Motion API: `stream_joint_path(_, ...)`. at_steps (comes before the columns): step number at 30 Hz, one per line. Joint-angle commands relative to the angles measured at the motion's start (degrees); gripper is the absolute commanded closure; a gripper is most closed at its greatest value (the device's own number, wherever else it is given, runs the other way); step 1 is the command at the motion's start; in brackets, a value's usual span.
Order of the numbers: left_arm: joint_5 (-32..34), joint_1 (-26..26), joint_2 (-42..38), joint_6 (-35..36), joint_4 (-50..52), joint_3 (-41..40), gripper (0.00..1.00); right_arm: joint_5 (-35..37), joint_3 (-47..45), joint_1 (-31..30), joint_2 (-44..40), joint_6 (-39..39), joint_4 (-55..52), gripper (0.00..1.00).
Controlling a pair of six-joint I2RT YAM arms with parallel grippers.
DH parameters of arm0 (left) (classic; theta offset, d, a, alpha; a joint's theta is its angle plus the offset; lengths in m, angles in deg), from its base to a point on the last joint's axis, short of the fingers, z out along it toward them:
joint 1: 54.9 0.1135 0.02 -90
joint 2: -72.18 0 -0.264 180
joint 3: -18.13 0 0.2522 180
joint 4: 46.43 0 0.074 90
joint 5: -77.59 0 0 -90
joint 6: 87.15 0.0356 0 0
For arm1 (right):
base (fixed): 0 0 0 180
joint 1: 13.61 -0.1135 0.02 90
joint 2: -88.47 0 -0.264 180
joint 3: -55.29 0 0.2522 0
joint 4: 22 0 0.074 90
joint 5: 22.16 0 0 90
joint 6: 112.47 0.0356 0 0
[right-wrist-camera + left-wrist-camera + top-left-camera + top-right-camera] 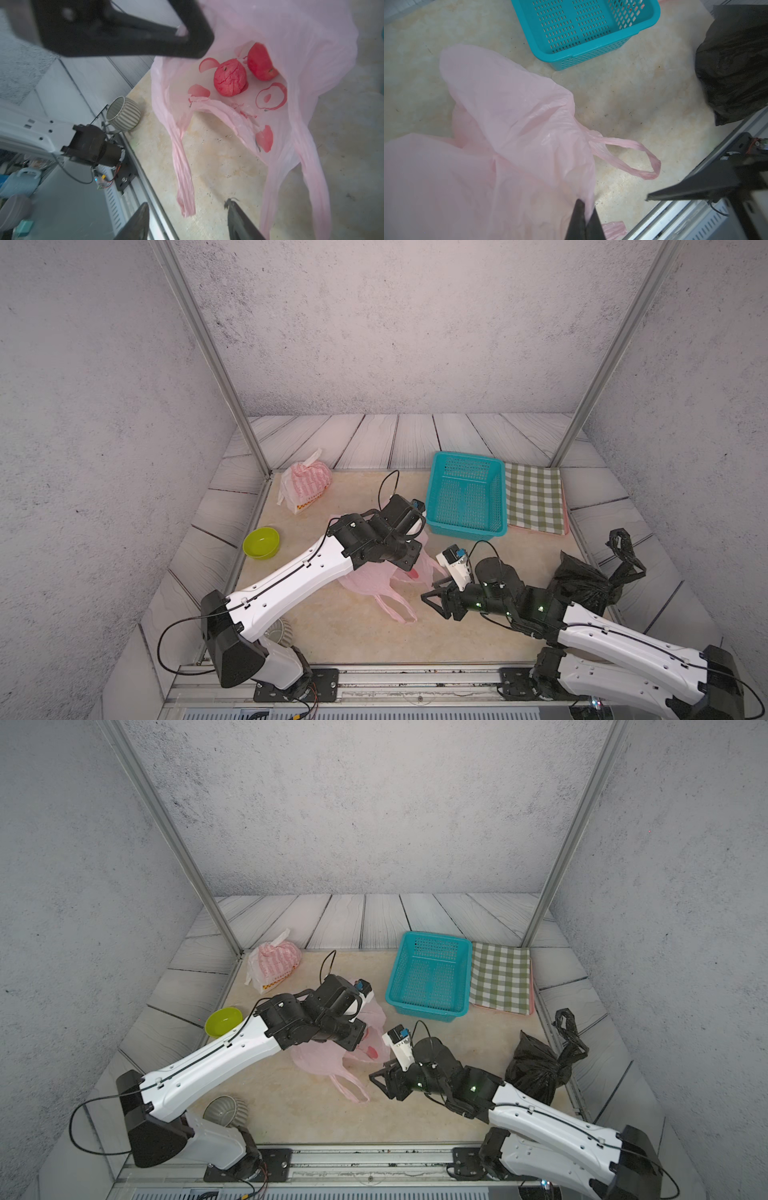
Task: Untie the knot of a plastic bag & take out the apple
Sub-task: Adjust the plastic bag at the center of the board, then pick up the apple from the plastic bag.
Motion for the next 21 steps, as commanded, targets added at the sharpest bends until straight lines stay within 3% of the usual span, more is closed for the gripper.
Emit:
stream_joint_path(1, -3.5, -0.5, -2.5, -2.2, -1.0, 0.9, 1.0, 8.6, 0.9, -0.3, 2.3, 0.4, 9.5, 0.41)
stream_joint_path(8, 0.7, 0.8, -5.8, -2.8, -2.5, -6.8, 1.0, 7.9, 1.4, -0.9, 11.4, -0.5, 16.3, 0.46)
stream_joint_path(12, -1.9, 6.3, -8.8, -1.8, -4.7, -11.6, 1.0, 11.4, 1.8, -4.1, 17.2, -1.6, 20.9, 0.6)
stream_joint_path(16, -5.7, 10.6, -9.7, 0.3, -6.4, -11.9, 1.0, 16.2, 4.5, -7.0, 22.6, -3.4, 20.6, 0.98)
stream_joint_path(21, -8.3, 12.0, -9.0, 2.9, -4.7, -7.7, 1.0, 19.7, 6.8, -7.5, 29.0, -4.4, 23.7, 1.0)
